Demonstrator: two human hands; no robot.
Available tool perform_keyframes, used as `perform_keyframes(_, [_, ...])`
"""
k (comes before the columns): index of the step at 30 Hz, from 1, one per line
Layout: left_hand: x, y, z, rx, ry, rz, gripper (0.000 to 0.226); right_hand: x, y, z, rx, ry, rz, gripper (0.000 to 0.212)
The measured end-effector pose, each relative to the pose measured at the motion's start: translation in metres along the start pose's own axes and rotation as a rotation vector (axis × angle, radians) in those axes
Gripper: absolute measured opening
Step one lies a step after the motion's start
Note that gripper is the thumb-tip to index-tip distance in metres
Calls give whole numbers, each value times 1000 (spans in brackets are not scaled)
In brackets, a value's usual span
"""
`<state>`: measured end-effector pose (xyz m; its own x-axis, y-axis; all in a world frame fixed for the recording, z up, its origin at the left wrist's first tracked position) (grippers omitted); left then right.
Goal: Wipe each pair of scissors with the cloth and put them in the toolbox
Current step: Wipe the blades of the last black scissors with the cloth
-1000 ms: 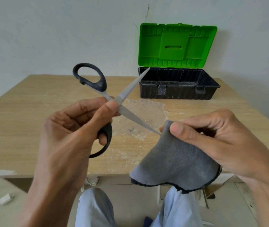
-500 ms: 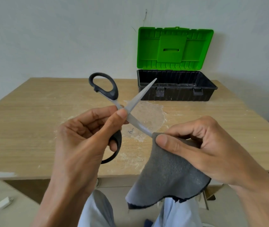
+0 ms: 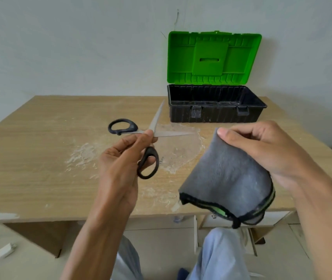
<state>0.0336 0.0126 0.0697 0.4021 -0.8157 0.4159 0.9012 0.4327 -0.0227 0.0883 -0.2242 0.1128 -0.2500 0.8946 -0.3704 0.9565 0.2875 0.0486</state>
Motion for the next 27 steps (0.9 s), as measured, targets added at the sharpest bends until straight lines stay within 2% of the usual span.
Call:
perform_keyframes(4, [12, 13, -20, -67, -41, 29, 12, -12, 44, 49, 272, -9, 45, 20])
perform_keyframes(7, [23, 20, -35, -125, -62, 22, 17, -18, 72, 89, 372, -10, 113, 12])
perform_keyframes(9, [31, 25, -44, -167, -103, 25, 23, -23, 84, 112, 386, -54, 166, 7])
perform_keyframes(12, [42, 34, -55, -202, -159, 51, 33, -27, 87, 132, 390, -293, 234, 28])
perform_keyframes(13, [47, 38, -58, -199, -171, 63, 42, -27, 84, 130, 342, -385, 278, 33])
perform_keyframes(15, [56, 46, -62, -179, -188, 94, 56, -23, 74, 115, 174, -432, 367, 27])
perform_keyframes(17, [65, 55, -67, -145, -172, 121, 50, -11, 63, 98, 118, -220, 287, 30])
perform_keyframes(19, [76, 59, -72, -115, -151, 134, 41, 8, 56, 86, 229, 16, 82, 47])
perform_keyframes(21, [88, 63, -79, -84, -146, 118, 35, 17, 54, 80, 281, 88, -21, 45])
perform_keyframes(24, [97, 65, -85, -49, -93, 119, 24, 12, 58, 80, 262, 198, 40, 21])
perform_keyframes(27, [93, 73, -86, 4, 25, 150, 25, -1, 65, 85, 237, 270, 123, 15])
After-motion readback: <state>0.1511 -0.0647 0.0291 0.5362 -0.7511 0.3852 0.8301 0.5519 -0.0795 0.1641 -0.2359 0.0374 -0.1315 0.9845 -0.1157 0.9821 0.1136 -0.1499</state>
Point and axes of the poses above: each hand's wrist, its own y-axis towards the middle knuckle, its own x-axis out of the palm, z = x × y, the point moved 6 cm from there along y, towards the middle knuckle, and after that the axes turned 4 degrees about x, right-handed, at the moved point
